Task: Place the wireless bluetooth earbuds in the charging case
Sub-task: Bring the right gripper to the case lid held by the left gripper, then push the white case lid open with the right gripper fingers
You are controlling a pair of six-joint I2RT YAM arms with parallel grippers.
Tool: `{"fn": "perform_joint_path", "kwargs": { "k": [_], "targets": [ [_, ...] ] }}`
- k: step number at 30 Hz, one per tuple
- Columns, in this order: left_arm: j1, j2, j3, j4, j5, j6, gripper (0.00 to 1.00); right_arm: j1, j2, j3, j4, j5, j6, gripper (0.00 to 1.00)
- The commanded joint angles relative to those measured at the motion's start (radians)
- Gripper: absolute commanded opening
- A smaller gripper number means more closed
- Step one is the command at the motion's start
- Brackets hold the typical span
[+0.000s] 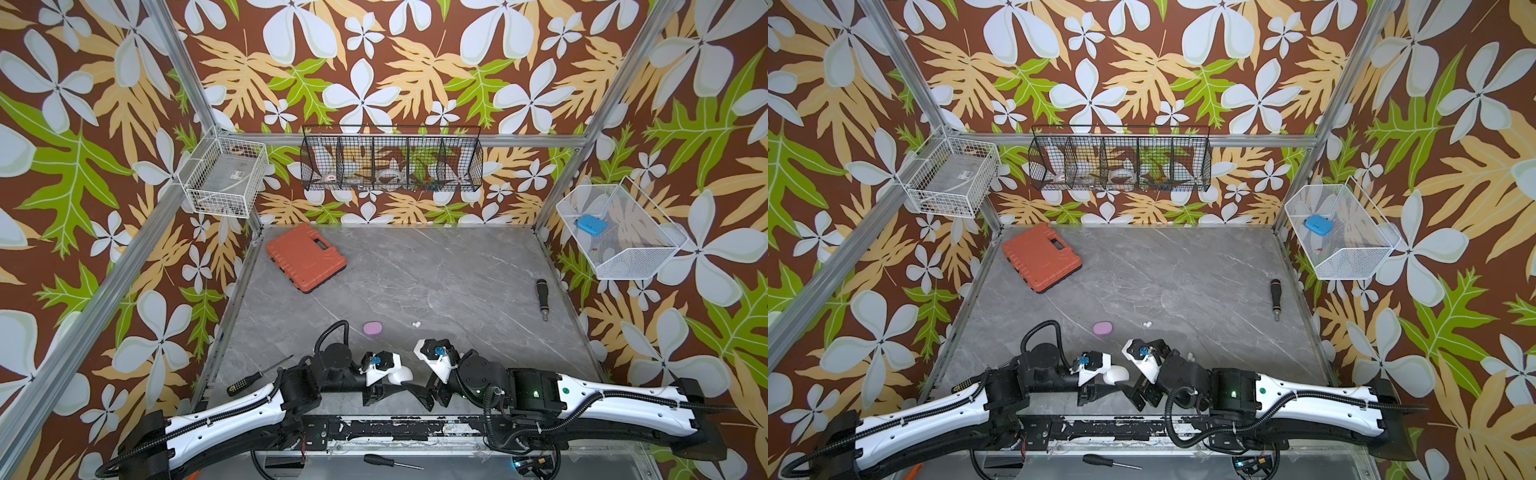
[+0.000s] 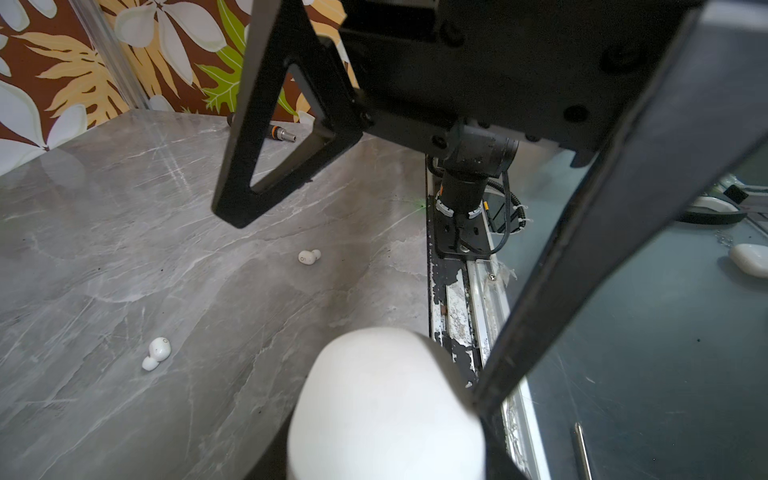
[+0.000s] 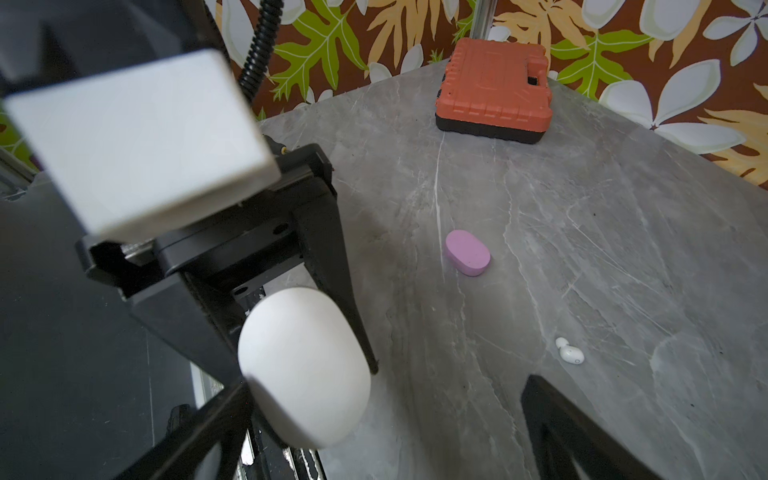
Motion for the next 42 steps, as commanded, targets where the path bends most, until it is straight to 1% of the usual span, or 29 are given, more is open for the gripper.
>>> {"fn": "perform_joint_path", "kwargs": {
  "k": [1,6,22,35,42],
  "targets": [
    [0.002,0.005,0.014,0.009,0.048,0.003,0.00,0.012,0.001,-0.006,0.018,0.029,-0.017,1.00],
    [0.002,0.013,0.019,0.000,0.074,0.004,0.00,0.045,0.018,-0.002,0.009,0.076,-0.030,1.00],
    [0.003,0.014,0.021,-0.007,0.109,0.011,0.00,0.045,0.003,-0.005,-0.004,0.166,-0.037,1.00],
    [0.002,0.016,0.023,-0.013,0.109,0.014,0.00,0.045,-0.014,0.005,-0.012,0.201,-0.043,1.00],
    [0.003,0.018,0.023,-0.014,0.107,0.014,0.00,0.045,-0.025,0.008,-0.016,0.198,-0.043,1.00]
  ]
}}
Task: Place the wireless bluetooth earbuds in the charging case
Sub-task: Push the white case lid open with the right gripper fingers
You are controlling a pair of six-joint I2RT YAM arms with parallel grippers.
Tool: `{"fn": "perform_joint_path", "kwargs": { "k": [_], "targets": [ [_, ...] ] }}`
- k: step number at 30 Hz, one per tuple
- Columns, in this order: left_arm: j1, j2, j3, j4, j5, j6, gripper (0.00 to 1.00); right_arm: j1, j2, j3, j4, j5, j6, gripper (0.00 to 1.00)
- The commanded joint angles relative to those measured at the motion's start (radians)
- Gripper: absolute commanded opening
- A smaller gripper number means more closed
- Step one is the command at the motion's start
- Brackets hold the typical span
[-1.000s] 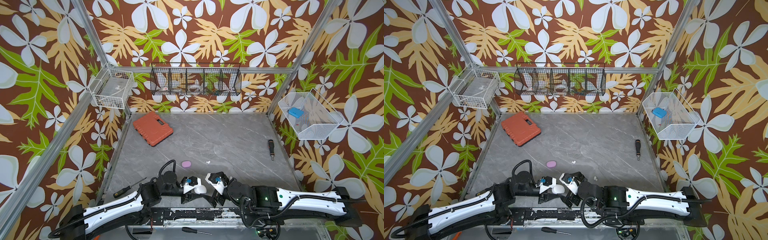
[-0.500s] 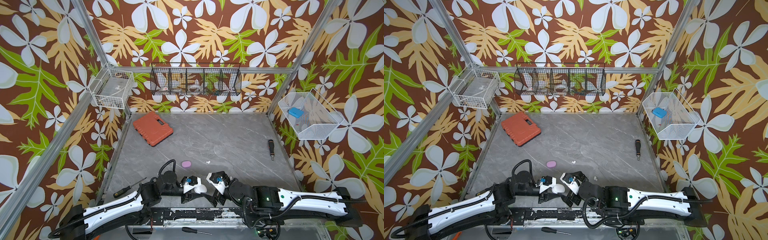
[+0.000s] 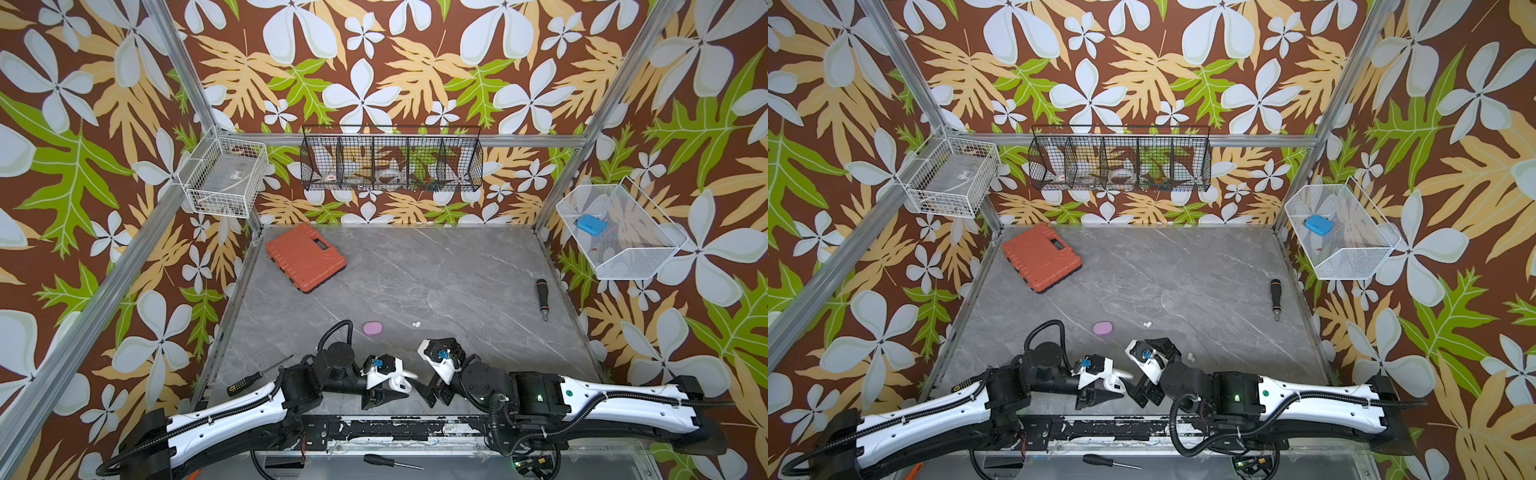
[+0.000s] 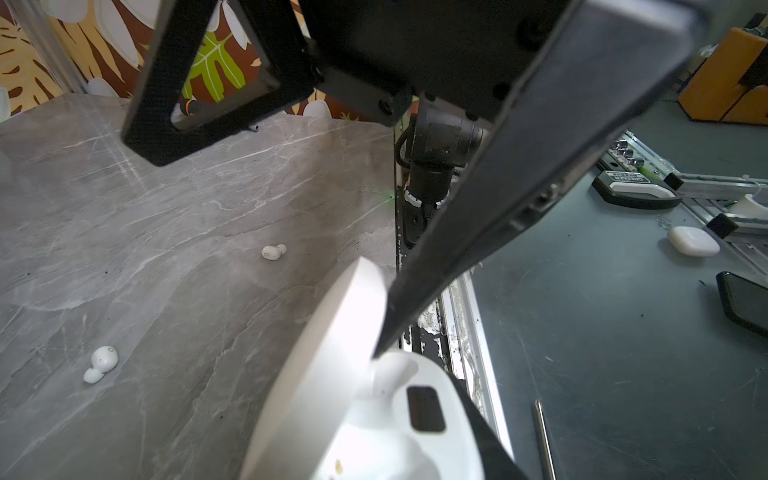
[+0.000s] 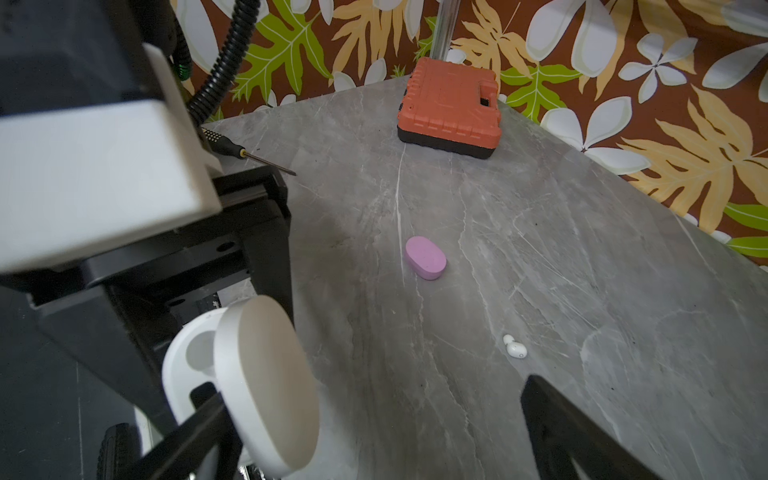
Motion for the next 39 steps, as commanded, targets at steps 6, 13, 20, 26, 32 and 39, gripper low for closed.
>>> {"fn": "perform_joint_path", "kwargs": {
  "k": [6,13,20,26,32,39],
  "targets": [
    [0.002,0.001,0.009,0.015,0.020,0.011,0.00,-0.001,0.000,0.024,-0.012,0.023,-0.013,0.96],
    [0.002,-0.001,0.011,0.015,0.020,0.012,0.00,-0.001,0.023,0.053,-0.047,0.015,-0.033,0.83],
    [0.002,0.002,0.011,0.013,0.025,0.011,0.00,-0.001,0.077,0.097,-0.075,-0.025,-0.051,0.68],
    [0.002,0.000,0.012,0.013,0.028,0.009,0.00,-0.002,0.119,0.136,-0.111,-0.070,-0.057,0.63],
    [0.002,-0.002,0.012,0.013,0.029,0.009,0.00,-0.005,0.145,0.159,-0.142,-0.105,-0.058,0.57],
    [0.001,-0.001,0.012,0.013,0.029,0.008,0.00,-0.028,0.170,0.179,-0.168,-0.148,-0.051,0.45]
  ]
}}
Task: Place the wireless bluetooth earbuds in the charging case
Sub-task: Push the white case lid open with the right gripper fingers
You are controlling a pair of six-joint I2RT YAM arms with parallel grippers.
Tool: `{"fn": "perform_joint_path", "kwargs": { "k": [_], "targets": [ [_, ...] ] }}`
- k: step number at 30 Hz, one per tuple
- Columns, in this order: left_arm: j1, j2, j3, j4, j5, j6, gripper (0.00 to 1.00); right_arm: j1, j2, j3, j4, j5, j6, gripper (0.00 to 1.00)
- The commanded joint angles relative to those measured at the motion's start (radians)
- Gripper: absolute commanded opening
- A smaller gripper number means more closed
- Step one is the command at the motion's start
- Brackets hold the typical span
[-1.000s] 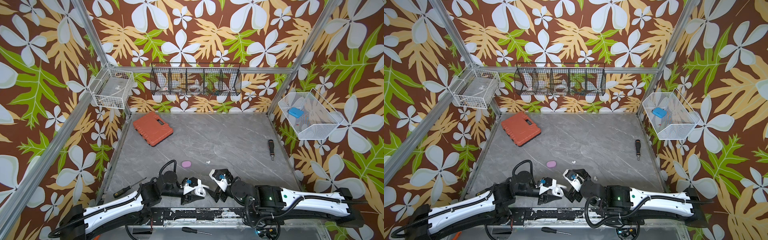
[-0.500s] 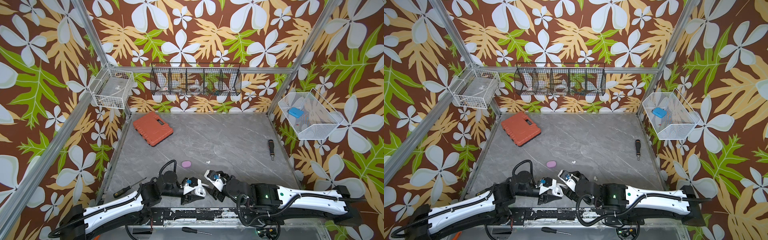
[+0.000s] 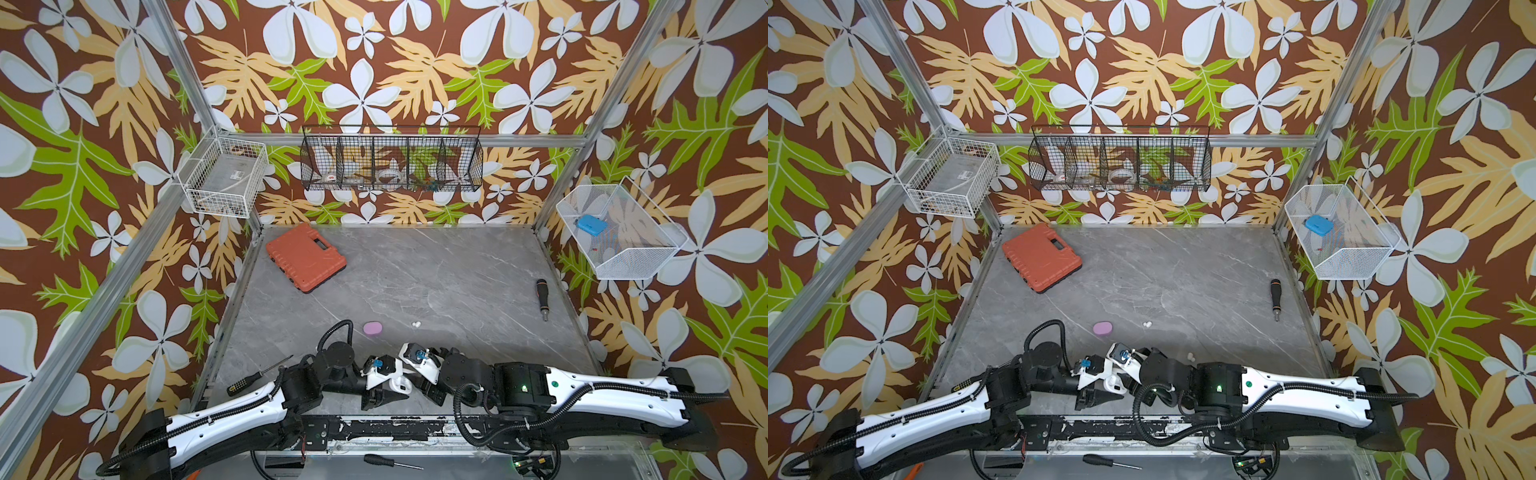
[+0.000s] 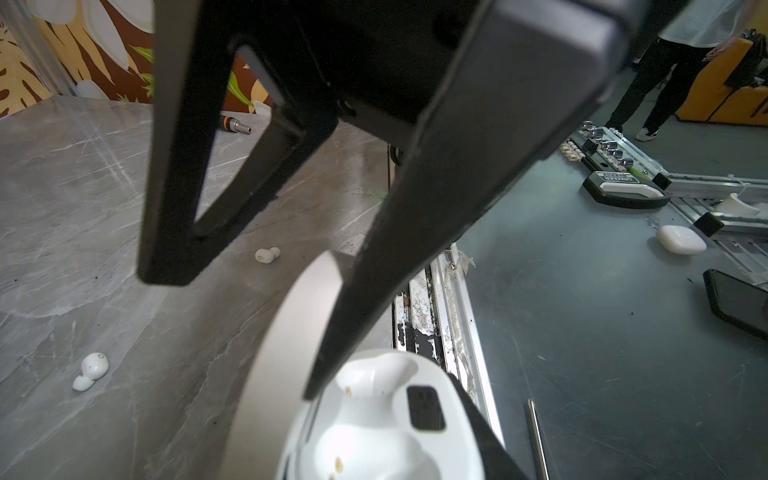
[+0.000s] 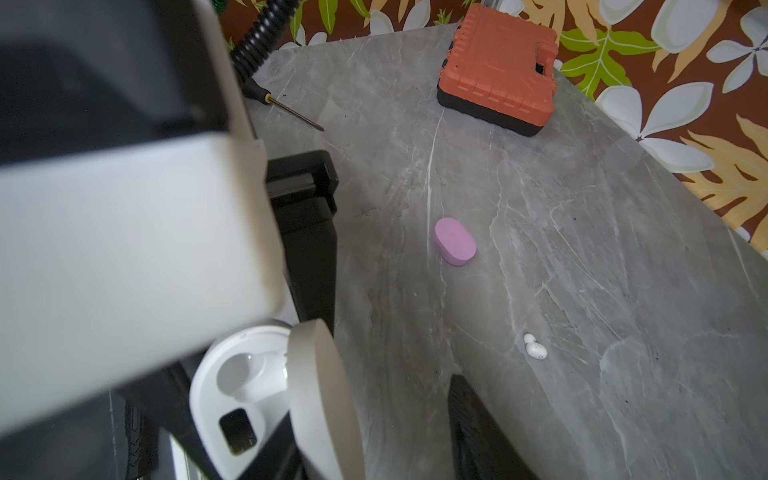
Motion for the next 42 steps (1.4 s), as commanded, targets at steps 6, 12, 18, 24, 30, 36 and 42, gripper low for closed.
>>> {"fn": "perform_joint_path", "kwargs": {
  "k": [6,12,18,24,30,36,42],
  "targets": [
    [0.001,-0.001,0.010,0.014,0.011,0.007,0.00,-0.010,0.007,0.010,-0.018,-0.027,-0.002,0.37],
    [0.001,0.000,0.009,0.014,0.008,0.007,0.00,-0.010,0.013,0.013,-0.021,-0.039,-0.006,0.32],
    [0.001,0.002,0.007,0.017,0.006,0.005,0.00,-0.009,0.018,0.013,-0.015,-0.039,-0.010,0.28],
    [0.002,0.006,0.007,0.023,0.001,0.001,0.00,-0.009,0.015,0.012,-0.013,-0.030,-0.010,0.25],
    [0.001,0.009,0.004,0.031,-0.002,-0.004,0.00,-0.010,0.007,0.008,-0.005,-0.039,-0.011,0.22],
    [0.001,0.008,0.001,0.042,-0.018,-0.020,0.00,-0.010,0.007,0.004,0.000,-0.043,-0.014,0.19],
    [0.001,0.007,-0.002,0.048,-0.027,-0.028,0.13,-0.010,0.010,0.002,0.003,-0.047,-0.016,0.15]
  ]
}}
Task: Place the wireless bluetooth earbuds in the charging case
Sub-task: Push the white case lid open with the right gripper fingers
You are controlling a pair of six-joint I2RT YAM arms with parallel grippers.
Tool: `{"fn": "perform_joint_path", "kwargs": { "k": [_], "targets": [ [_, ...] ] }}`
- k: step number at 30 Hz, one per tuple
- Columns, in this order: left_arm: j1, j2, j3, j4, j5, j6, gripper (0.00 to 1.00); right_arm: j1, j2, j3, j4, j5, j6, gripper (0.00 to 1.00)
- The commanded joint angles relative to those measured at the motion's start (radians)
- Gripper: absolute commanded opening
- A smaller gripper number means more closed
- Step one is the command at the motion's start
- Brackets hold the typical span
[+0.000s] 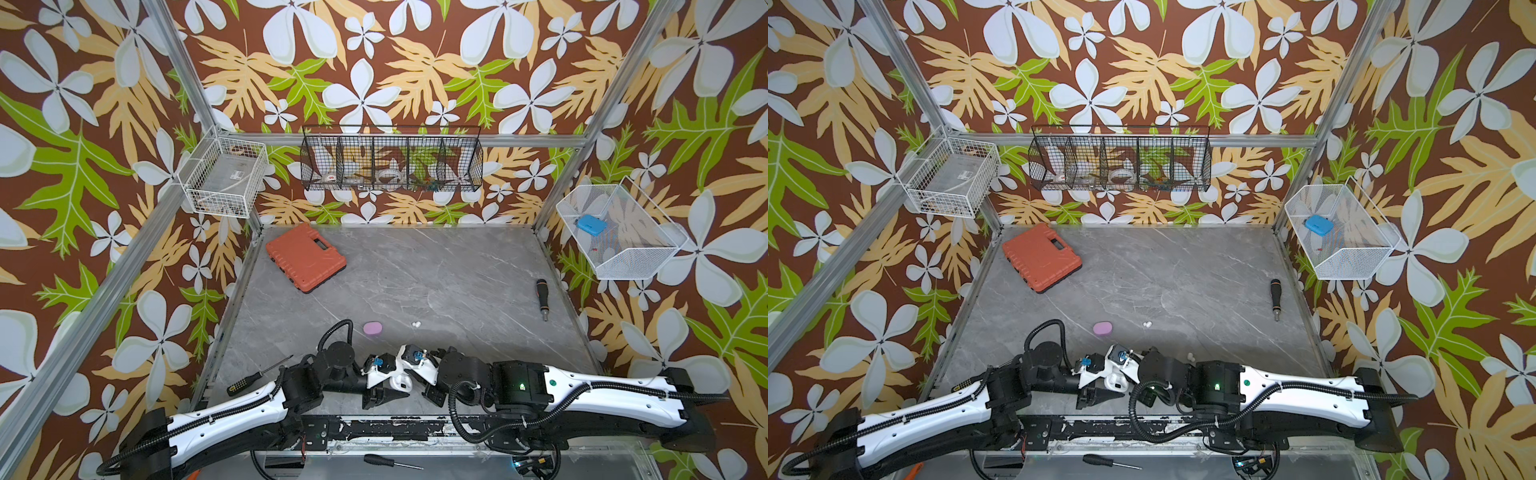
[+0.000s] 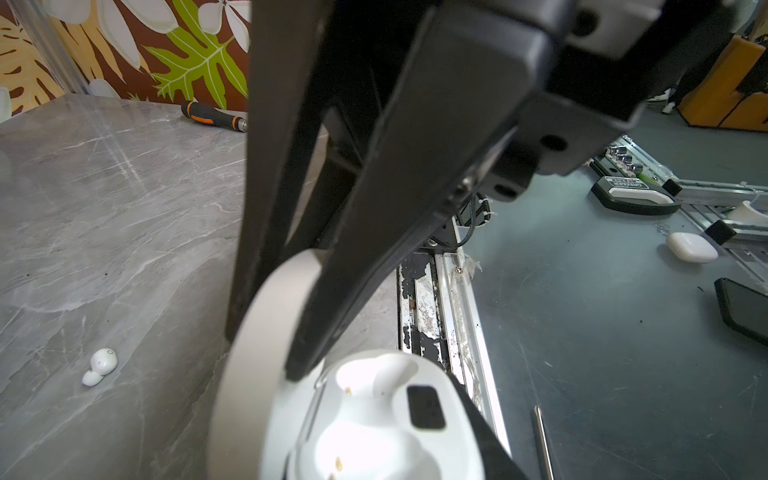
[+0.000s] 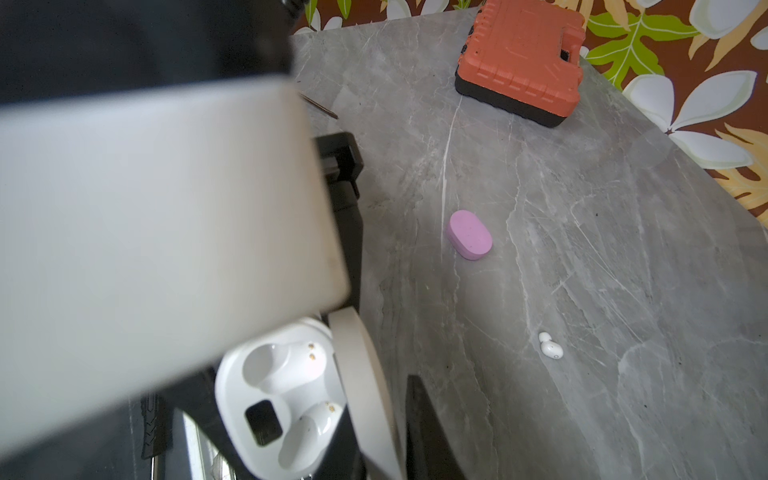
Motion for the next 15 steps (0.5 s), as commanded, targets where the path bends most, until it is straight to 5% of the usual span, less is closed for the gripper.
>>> {"fn": "perform_joint_path", "kwargs": {
  "k": [1,11,15],
  "targets": [
    [0.002,-0.001,-0.003,0.033,-0.011,-0.011,0.15,0.000,-0.002,-0.003,0.017,0.003,-0.004,0.15],
    [0.001,-0.001,-0.004,0.040,-0.029,-0.029,0.43,-0.001,-0.011,-0.004,0.017,0.012,-0.009,0.11],
    [0.000,-0.001,-0.004,0.042,-0.031,-0.032,0.46,-0.001,-0.016,-0.003,0.018,0.018,-0.010,0.10]
  ]
}}
